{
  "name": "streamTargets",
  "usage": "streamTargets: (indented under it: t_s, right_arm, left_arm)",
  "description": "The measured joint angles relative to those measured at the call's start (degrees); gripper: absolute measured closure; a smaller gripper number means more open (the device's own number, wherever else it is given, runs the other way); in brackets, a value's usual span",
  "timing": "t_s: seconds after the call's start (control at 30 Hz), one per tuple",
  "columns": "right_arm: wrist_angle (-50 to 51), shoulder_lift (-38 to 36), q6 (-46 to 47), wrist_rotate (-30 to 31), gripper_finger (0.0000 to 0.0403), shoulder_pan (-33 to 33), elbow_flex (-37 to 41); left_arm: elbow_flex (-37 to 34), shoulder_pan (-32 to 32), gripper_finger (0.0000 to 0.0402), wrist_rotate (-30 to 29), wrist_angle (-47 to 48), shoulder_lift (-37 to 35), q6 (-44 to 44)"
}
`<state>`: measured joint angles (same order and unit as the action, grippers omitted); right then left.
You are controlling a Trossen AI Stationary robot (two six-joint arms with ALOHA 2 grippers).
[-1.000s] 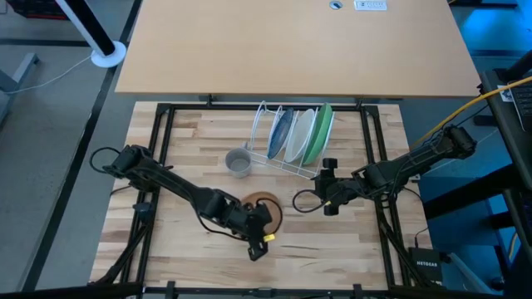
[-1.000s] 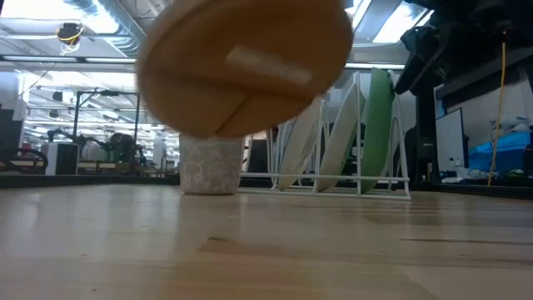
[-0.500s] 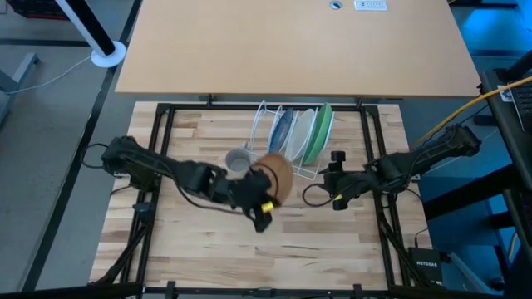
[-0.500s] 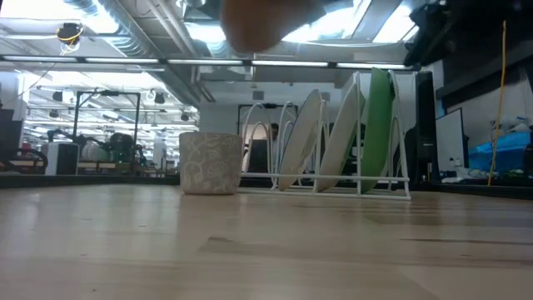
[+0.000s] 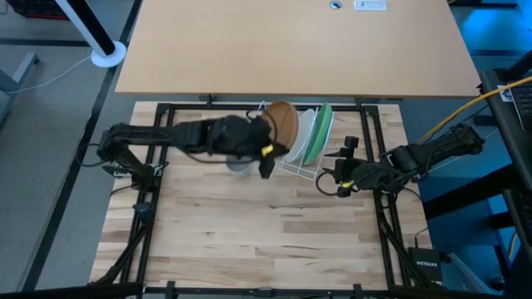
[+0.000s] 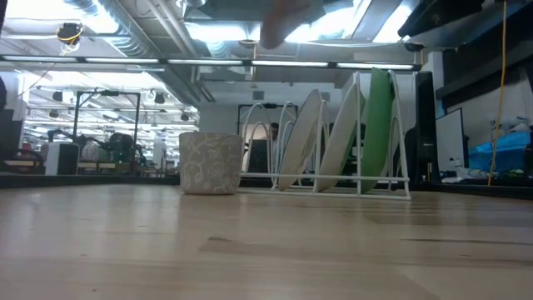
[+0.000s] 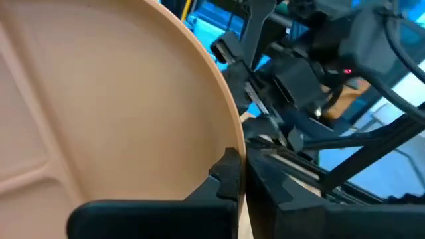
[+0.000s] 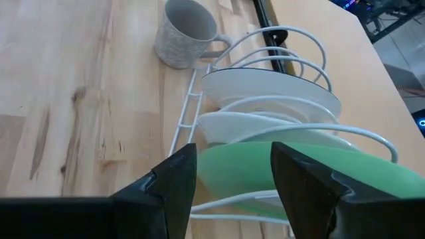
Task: Sort dishes
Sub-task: Put the brown plate in the dish rack
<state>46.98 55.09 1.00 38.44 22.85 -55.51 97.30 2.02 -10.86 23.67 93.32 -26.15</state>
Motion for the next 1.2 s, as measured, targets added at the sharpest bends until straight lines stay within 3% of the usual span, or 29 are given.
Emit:
streamTargets:
  t_s: [0.17,0.4,0.83,1.2]
  right_arm:
    - [1.0,0.2,0.0,-0.5,0.0205,0.0,0.0]
    - [1.7,0.3,0.1,-0.6,0.0205,0.0,0.0]
    - [2.0,0.3,0.1,-0.7,0.0205,0.0,0.0]
    - [2.7,0.3,0.2,-1.0,0.0205,0.0,0.0]
  left_arm:
    - [-0.4,-6.6,0.0401,8.9,-2.1,1.3,-0.5]
    - [-0.4,-12.6,0.0401,15.5,-2.1,2.6,-2.6]
    - [-0.4,-17.5,0.0401,21.1,-1.9,7.0,-8.1]
    - [-0.4,-19.1,0.0401,21.4,-2.0,10.5,-9.6]
